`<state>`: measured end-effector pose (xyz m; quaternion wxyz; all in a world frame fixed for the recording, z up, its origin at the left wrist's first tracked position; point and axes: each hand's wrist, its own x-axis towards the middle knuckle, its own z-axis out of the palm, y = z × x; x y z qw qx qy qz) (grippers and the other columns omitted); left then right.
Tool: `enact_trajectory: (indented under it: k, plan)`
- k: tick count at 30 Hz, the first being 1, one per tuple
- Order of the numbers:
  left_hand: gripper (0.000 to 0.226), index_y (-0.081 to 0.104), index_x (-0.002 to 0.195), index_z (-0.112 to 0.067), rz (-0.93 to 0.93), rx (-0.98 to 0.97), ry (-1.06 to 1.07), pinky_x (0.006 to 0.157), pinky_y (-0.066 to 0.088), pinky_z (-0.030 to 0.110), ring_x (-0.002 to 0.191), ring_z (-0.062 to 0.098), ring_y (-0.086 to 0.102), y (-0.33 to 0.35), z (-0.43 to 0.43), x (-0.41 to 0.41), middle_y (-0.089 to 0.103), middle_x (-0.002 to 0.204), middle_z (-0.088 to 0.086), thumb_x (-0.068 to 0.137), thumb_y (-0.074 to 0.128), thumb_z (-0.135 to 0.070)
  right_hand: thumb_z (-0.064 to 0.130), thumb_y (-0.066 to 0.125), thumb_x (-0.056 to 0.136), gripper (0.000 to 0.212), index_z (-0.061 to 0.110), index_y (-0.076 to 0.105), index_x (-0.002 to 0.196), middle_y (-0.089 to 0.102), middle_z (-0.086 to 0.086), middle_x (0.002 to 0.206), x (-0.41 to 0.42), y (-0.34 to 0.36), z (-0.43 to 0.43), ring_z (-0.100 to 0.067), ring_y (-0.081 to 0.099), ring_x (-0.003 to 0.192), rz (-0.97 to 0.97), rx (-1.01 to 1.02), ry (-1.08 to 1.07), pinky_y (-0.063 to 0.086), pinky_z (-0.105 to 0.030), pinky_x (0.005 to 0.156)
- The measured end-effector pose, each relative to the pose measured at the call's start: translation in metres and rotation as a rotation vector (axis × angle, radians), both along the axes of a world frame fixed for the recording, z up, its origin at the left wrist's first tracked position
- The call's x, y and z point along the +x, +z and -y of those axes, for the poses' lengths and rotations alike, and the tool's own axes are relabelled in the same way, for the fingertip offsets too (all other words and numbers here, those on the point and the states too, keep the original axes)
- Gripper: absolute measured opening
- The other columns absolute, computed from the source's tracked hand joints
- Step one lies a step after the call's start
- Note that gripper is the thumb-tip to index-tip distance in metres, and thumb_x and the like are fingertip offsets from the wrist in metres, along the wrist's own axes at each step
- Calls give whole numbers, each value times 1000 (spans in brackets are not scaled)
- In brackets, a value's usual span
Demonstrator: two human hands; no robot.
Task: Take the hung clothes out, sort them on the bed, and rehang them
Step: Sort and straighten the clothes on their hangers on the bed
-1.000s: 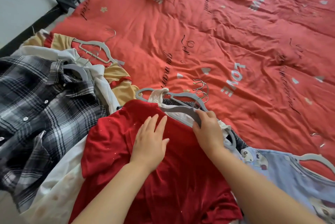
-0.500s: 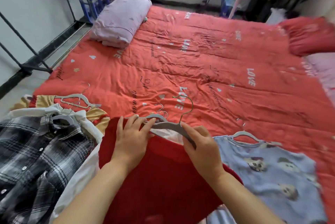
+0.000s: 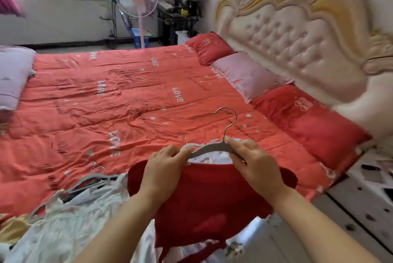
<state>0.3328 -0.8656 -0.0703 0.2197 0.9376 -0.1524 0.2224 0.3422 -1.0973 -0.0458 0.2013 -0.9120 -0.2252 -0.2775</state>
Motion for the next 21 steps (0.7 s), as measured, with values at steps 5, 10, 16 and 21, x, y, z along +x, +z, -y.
enact_trajectory:
  k: [5,10,16,21]
  plan:
    - [36,66,109,-27,-38,-62,-149,53,48,36,61,26,61,21,93,24,59,73,0,78,47,-30,38,45,86,44,34,47,130,61,5,90,-2,19,92,-9,58,77,2,-22,-139,47,-23,58]
    - [36,62,122,-25,-120,-140,-245,69,50,40,83,31,61,27,185,47,61,91,7,87,57,-17,34,51,85,46,28,52,131,60,4,89,15,25,181,-12,59,76,-3,-85,-228,50,-28,55]
    - [39,62,123,-22,-207,-241,-260,70,51,44,83,33,61,-2,281,105,61,91,10,85,52,-16,16,69,82,51,27,56,129,60,2,90,81,8,275,-19,62,76,-78,-111,-219,54,-33,55]
    - [41,61,121,-25,-297,-228,-184,65,52,45,79,32,60,-42,343,173,60,87,9,83,50,-15,12,73,79,54,29,57,127,58,4,87,166,-31,330,-16,60,77,-217,-72,-164,54,-33,57]
